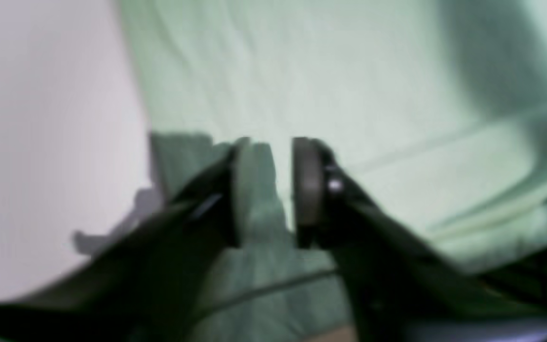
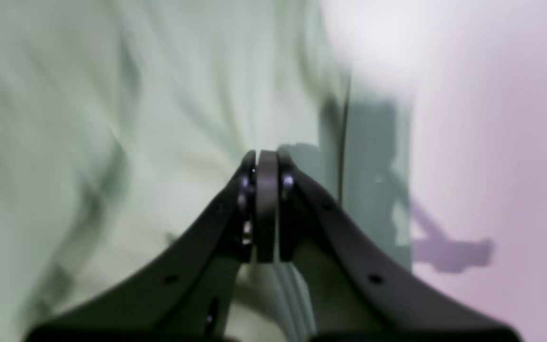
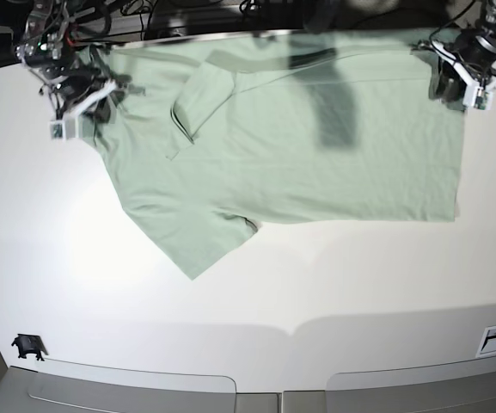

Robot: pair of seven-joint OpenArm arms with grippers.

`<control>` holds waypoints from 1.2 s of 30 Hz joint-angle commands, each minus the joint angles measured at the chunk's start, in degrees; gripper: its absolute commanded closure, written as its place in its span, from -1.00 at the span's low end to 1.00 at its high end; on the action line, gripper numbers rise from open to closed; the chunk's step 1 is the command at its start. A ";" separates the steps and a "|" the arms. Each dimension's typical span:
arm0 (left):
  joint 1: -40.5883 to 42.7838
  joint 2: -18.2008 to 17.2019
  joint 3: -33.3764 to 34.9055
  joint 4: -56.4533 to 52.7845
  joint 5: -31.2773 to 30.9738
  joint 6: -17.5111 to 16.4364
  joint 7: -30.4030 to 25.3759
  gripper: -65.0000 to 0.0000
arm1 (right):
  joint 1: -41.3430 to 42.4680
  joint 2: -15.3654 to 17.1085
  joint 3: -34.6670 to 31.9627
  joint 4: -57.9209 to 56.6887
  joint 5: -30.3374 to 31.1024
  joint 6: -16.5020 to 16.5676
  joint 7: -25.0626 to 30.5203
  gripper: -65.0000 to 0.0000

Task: Fold the T-shirt properly
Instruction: 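Move both grippers to the hem corners of the shirt and grasp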

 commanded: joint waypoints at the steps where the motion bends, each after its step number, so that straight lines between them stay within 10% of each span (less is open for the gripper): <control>1: 0.15 -0.50 -1.03 1.77 -0.57 -0.02 -1.20 0.44 | 1.84 0.70 0.22 2.05 0.96 0.35 1.55 0.95; 6: 0.20 -0.48 -2.16 2.75 0.22 0.00 -1.40 0.44 | 9.99 0.72 0.22 2.69 -3.89 0.48 6.82 0.17; 10: 0.20 -0.48 -2.16 2.75 0.28 0.00 -1.40 0.44 | 16.96 1.14 0.22 0.24 -10.05 0.11 8.87 0.17; 22: 0.20 -0.48 -2.16 2.75 0.31 0.00 -1.22 0.44 | 34.47 8.13 0.20 -43.63 -2.03 8.50 8.20 -0.02; 36: 0.20 -0.48 -2.16 2.75 0.31 0.00 -1.18 0.44 | 38.42 4.09 -3.96 -58.16 10.78 14.48 1.92 -0.01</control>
